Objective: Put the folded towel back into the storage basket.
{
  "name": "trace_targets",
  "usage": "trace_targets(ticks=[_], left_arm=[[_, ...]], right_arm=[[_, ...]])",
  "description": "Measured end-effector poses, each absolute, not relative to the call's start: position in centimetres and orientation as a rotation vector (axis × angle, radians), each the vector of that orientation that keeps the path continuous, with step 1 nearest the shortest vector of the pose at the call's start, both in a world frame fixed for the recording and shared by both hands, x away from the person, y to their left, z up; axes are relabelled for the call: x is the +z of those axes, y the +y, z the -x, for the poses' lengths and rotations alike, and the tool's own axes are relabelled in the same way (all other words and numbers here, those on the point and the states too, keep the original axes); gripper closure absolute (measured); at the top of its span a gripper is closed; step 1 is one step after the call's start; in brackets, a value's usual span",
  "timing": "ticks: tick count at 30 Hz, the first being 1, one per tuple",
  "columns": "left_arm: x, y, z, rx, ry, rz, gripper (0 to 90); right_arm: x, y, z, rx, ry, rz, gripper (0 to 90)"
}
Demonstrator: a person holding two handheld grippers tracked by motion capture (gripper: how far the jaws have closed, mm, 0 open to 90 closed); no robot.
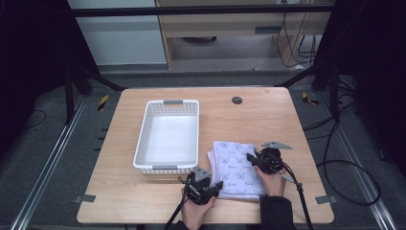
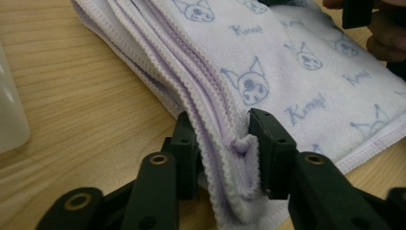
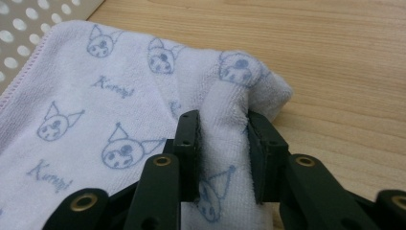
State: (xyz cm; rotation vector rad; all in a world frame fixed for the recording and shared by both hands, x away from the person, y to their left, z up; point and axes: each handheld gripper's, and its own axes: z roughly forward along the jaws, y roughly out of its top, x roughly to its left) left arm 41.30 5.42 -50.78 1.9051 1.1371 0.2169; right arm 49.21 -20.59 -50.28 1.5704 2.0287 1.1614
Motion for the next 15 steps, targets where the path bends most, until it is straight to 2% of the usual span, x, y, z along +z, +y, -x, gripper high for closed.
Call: trace_targets(ticks=[4, 15], left_arm=[[-50.6, 5.2, -41.1, 0.251, 1.132, -1.906, 73.7], [-48.5, 5.5, -40.1, 0.303, 1.067, -1.878, 74.9]], right_arm=[[-50.2, -20.6, -49.2, 1.164, 2.024, -1.567, 70.9], [-48.3, -20.6, -48.0, 1.188, 2.003, -1.513, 71.9]])
